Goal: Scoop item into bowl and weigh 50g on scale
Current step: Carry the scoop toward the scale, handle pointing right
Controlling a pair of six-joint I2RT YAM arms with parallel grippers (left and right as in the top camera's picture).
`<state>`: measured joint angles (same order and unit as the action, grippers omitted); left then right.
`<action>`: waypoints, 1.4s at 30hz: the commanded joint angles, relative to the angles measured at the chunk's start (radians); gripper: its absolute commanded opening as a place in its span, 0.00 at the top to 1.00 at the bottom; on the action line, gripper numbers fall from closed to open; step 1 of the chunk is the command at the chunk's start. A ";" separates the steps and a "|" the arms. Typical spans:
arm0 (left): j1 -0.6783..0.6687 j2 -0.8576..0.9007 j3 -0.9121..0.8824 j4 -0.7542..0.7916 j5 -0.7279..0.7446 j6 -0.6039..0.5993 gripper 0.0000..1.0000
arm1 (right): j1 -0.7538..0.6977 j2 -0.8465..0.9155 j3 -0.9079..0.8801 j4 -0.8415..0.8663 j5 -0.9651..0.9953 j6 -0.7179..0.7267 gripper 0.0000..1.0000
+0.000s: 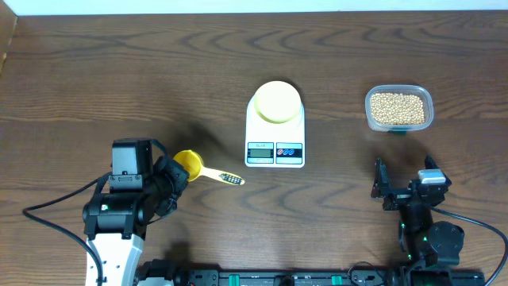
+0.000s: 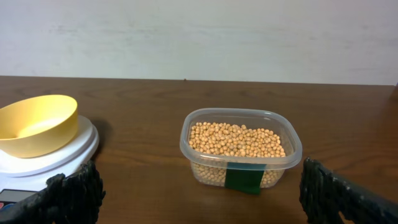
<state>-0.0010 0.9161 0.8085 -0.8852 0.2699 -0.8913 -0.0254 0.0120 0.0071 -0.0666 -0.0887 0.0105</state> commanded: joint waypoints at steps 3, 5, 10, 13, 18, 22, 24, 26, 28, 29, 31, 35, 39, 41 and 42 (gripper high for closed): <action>0.003 -0.005 -0.002 0.004 0.112 -0.012 0.93 | 0.008 -0.005 -0.002 -0.005 0.007 -0.011 0.01; 0.003 -0.005 -0.002 0.009 0.111 -0.013 0.93 | 0.008 -0.005 -0.002 -0.005 0.007 -0.011 0.01; 0.003 -0.005 -0.002 0.065 0.112 -0.026 0.93 | 0.008 -0.005 -0.002 -0.005 0.007 -0.011 0.01; 0.003 -0.005 -0.002 0.076 0.111 -0.104 0.93 | 0.008 -0.005 -0.002 -0.005 0.007 -0.011 0.01; 0.003 -0.004 -0.002 0.135 0.111 -0.162 0.93 | 0.008 -0.005 -0.002 -0.005 0.007 -0.011 0.01; 0.003 -0.004 -0.002 0.139 0.112 -0.162 0.93 | 0.008 -0.005 -0.002 -0.005 0.007 -0.011 0.01; 0.003 -0.004 -0.002 0.131 0.112 -0.162 0.93 | 0.008 -0.005 -0.002 -0.005 0.007 -0.011 0.01; 0.003 -0.004 -0.002 0.120 0.112 -0.161 0.93 | 0.008 -0.005 -0.002 -0.005 0.007 -0.011 0.01; 0.003 -0.004 -0.002 0.111 0.112 -0.161 0.93 | 0.008 -0.005 -0.002 -0.005 0.007 -0.011 0.01; 0.003 -0.004 -0.002 0.104 0.112 -0.161 0.93 | 0.008 -0.005 -0.002 -0.005 0.007 -0.011 0.01; 0.003 -0.004 -0.002 0.084 0.112 -0.161 0.93 | 0.008 -0.005 -0.002 -0.005 0.007 -0.011 0.01; 0.003 -0.004 -0.002 0.039 0.108 -0.158 0.93 | 0.008 -0.005 -0.002 -0.005 0.007 -0.011 0.01; 0.003 -0.004 -0.002 -0.017 0.107 -0.162 0.93 | 0.008 -0.005 -0.002 -0.005 0.007 -0.011 0.01; 0.003 -0.004 -0.002 -0.042 0.108 -0.163 0.93 | 0.008 -0.005 -0.002 -0.005 0.007 -0.011 0.01; 0.003 -0.004 -0.002 -0.052 0.108 -0.166 0.93 | 0.008 -0.005 -0.002 -0.005 0.007 -0.011 0.01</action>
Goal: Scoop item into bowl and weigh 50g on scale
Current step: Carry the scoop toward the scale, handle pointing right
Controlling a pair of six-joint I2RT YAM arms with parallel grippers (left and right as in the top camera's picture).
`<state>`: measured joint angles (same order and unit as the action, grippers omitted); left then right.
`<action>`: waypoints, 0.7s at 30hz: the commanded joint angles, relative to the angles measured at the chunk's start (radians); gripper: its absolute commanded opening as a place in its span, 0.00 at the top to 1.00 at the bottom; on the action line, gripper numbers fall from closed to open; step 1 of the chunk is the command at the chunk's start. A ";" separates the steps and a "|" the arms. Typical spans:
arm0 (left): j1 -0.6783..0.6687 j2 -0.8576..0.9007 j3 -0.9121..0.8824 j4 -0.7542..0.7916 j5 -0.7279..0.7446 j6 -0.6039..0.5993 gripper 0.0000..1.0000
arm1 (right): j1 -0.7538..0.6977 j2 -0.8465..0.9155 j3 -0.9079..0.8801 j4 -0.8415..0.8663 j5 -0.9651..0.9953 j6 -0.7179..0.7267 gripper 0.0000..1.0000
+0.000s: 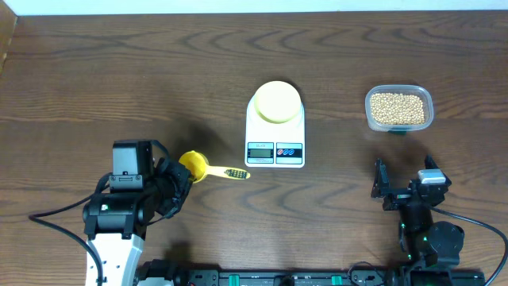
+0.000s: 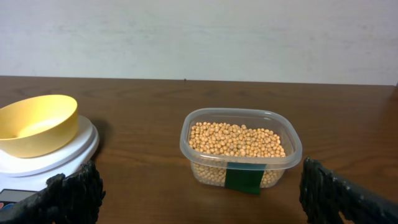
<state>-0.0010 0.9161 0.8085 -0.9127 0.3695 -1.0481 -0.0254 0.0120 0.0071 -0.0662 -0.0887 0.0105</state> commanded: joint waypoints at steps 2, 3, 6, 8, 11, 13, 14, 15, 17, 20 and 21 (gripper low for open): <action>0.003 -0.004 -0.002 -0.055 0.008 -0.033 0.93 | 0.008 -0.005 -0.002 -0.005 0.007 -0.011 0.01; 0.003 -0.004 -0.002 -0.067 0.008 -0.036 0.93 | 0.008 -0.005 -0.002 -0.005 0.007 -0.011 0.01; 0.003 0.000 -0.002 -0.069 0.003 -0.036 0.93 | 0.008 -0.005 -0.002 -0.001 -0.022 0.051 0.01; 0.003 0.009 -0.002 -0.058 -0.014 -0.036 0.93 | 0.008 -0.005 -0.002 0.003 -0.093 0.291 0.01; 0.002 0.024 -0.002 -0.049 -0.048 -0.035 0.93 | 0.009 -0.005 -0.002 0.011 -0.201 0.620 0.01; 0.002 0.046 -0.002 -0.043 -0.048 -0.035 0.93 | 0.009 -0.003 -0.002 0.019 -0.360 0.825 0.01; 0.002 0.053 -0.002 -0.043 -0.048 -0.035 0.93 | 0.009 -0.003 -0.002 0.022 -0.435 0.876 0.01; 0.002 0.064 -0.002 -0.043 -0.048 -0.035 0.93 | 0.009 -0.003 -0.002 0.021 -0.491 0.911 0.01; 0.002 0.088 -0.002 -0.043 -0.044 -0.035 0.93 | 0.009 -0.003 -0.002 0.021 -0.568 0.993 0.01; 0.002 0.130 -0.002 -0.043 -0.012 -0.035 0.93 | 0.008 -0.003 -0.002 0.021 -0.606 1.093 0.01; -0.001 0.145 -0.002 -0.043 0.003 -0.034 0.93 | 0.008 -0.003 -0.002 0.021 -0.599 1.114 0.01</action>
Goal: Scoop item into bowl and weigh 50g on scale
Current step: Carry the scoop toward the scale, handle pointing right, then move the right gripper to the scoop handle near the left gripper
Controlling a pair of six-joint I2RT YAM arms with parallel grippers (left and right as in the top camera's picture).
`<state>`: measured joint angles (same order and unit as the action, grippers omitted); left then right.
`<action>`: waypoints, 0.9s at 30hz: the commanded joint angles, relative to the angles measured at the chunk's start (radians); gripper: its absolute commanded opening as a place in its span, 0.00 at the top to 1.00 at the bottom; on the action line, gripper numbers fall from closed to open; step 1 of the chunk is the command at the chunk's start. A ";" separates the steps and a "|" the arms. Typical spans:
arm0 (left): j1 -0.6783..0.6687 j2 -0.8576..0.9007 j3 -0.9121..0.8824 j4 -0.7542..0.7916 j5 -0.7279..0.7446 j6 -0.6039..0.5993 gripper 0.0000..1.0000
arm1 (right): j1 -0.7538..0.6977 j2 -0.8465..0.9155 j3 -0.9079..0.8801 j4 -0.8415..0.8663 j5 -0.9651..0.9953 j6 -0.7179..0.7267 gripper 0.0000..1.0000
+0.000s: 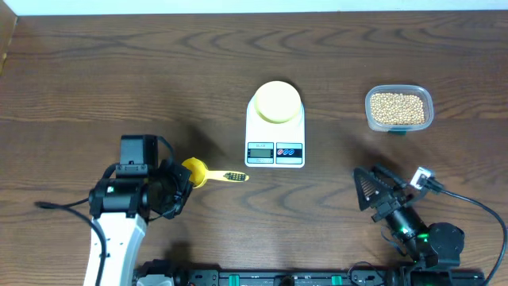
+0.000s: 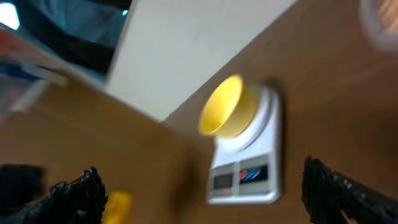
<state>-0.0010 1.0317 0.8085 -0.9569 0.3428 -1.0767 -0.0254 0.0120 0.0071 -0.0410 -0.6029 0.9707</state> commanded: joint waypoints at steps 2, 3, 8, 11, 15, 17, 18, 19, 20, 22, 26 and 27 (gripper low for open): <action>-0.018 0.052 -0.002 0.001 0.042 -0.006 0.93 | 0.008 -0.003 -0.002 0.017 -0.023 0.169 0.01; -0.028 0.057 -0.002 0.002 0.043 -0.006 0.93 | 0.008 -0.003 -0.002 0.031 -0.006 0.169 0.01; -0.111 0.063 -0.002 0.077 0.043 0.002 0.93 | 0.008 -0.003 -0.002 0.107 -0.045 0.073 0.01; -0.167 0.063 -0.002 0.151 0.042 0.003 0.93 | 0.008 0.009 0.015 0.119 -0.102 0.023 0.02; -0.232 0.063 -0.002 0.222 0.038 0.036 0.93 | 0.009 0.122 0.093 0.095 -0.166 -0.027 0.03; -0.240 0.063 -0.002 0.227 0.038 0.047 0.93 | 0.009 0.216 0.148 0.062 -0.201 -0.060 0.03; -0.240 0.063 -0.002 0.226 0.038 0.047 0.93 | 0.009 0.267 0.179 0.039 -0.219 -0.080 0.01; -0.240 0.063 -0.002 0.227 0.038 0.047 0.93 | 0.010 0.336 0.220 0.007 -0.242 -0.105 0.01; -0.240 0.063 -0.002 0.227 0.038 0.047 0.93 | 0.012 0.377 0.245 -0.010 -0.255 -0.116 0.01; -0.240 0.063 -0.002 0.226 0.038 0.047 0.93 | 0.028 0.485 0.306 -0.029 -0.298 -0.132 0.01; -0.240 0.063 -0.002 0.226 0.037 0.047 0.93 | 0.130 0.659 0.397 -0.026 -0.359 -0.130 0.01; -0.240 0.063 -0.002 0.226 0.037 0.047 0.93 | 0.154 0.677 0.401 -0.021 -0.356 -0.130 0.01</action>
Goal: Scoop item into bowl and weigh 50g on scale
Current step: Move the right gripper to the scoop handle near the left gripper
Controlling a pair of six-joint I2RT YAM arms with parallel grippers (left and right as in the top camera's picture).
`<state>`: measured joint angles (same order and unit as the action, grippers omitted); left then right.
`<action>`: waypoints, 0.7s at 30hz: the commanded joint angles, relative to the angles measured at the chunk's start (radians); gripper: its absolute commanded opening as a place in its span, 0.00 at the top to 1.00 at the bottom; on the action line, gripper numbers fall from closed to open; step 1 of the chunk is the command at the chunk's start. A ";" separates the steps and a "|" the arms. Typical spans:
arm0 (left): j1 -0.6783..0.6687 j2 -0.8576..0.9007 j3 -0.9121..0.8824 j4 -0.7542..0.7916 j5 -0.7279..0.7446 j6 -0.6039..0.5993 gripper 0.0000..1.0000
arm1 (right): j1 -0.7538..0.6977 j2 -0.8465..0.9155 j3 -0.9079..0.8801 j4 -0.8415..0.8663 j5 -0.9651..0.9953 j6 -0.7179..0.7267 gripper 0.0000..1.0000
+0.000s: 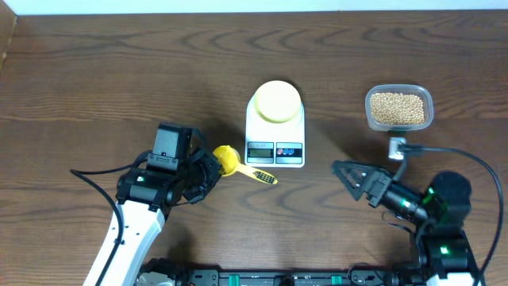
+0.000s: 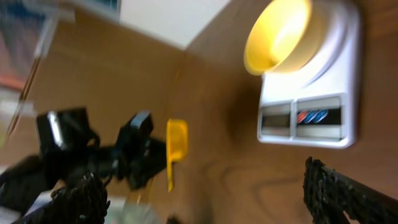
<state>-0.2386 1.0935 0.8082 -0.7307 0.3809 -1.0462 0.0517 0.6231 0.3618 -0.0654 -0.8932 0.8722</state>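
A yellow scoop [image 1: 228,160] hangs just left of the white scale [image 1: 275,147], its dark-tipped handle pointing right. My left gripper [image 1: 208,169] is shut on its cup end. An empty yellow bowl [image 1: 275,102] stands on the scale. A clear tub of soybeans [image 1: 399,109] sits at the far right. My right gripper [image 1: 349,175] is wide open right of the scale's front, pointing left. The blurred right wrist view shows the bowl [image 2: 277,34], the scale [image 2: 309,112] and the scoop [image 2: 176,144], with my right gripper [image 2: 208,199] holding nothing.
Brown wooden table [image 1: 119,71]. A black cable [image 1: 95,176] trails from the left arm and another [image 1: 468,163] loops by the right arm. A pale wall [image 2: 168,15] lies beyond the table's far edge.
My left gripper has carried the scoop to the right, close to the scale's front left corner. The right arm has reached further out, its open gripper now nearer the scale.
At first my left gripper was at the scoop, well left of the scale, and my right gripper faced the bean tub. The scoop then stood slightly further right. After that the right arm had turned toward the scale. Now both grippers are near the scale's front.
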 commanded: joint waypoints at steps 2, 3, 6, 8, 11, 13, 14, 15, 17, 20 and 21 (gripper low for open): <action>-0.002 0.001 -0.001 0.000 0.000 0.017 0.93 | 0.132 0.097 0.048 0.033 -0.057 -0.031 0.01; -0.002 0.001 -0.001 -0.001 0.000 0.017 0.93 | 0.169 0.114 0.048 0.054 -0.049 -0.013 0.01; -0.003 0.001 -0.001 -0.005 0.001 0.016 0.93 | 0.217 0.135 0.048 0.080 -0.016 0.068 0.01; -0.003 0.001 -0.001 -0.015 0.001 0.016 0.93 | 0.225 0.142 0.048 0.081 0.014 0.130 0.01; -0.003 0.001 -0.001 -0.019 0.001 0.016 0.93 | 0.225 0.143 0.048 0.089 0.059 0.142 0.02; -0.003 0.001 -0.001 -0.019 0.001 0.016 0.93 | 0.225 0.143 0.048 0.088 0.106 0.082 0.06; -0.003 0.001 -0.001 -0.019 0.001 0.016 0.93 | 0.225 0.143 0.048 0.087 0.128 0.046 0.14; -0.003 0.001 -0.001 -0.019 0.001 0.016 0.93 | 0.225 0.143 0.048 0.085 0.167 0.002 0.21; -0.003 0.001 -0.001 -0.019 0.001 0.016 0.93 | 0.225 0.143 0.048 0.084 0.207 -0.002 0.10; -0.003 0.001 -0.001 -0.019 0.000 0.016 0.93 | 0.226 0.143 0.048 0.105 0.208 -0.002 0.01; -0.003 0.001 -0.001 -0.018 0.000 0.016 0.93 | 0.233 0.143 0.048 0.108 0.206 -0.001 0.01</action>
<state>-0.2386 1.0935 0.8082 -0.7494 0.3832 -1.0462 0.2718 0.7658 0.3901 0.0338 -0.7273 0.9024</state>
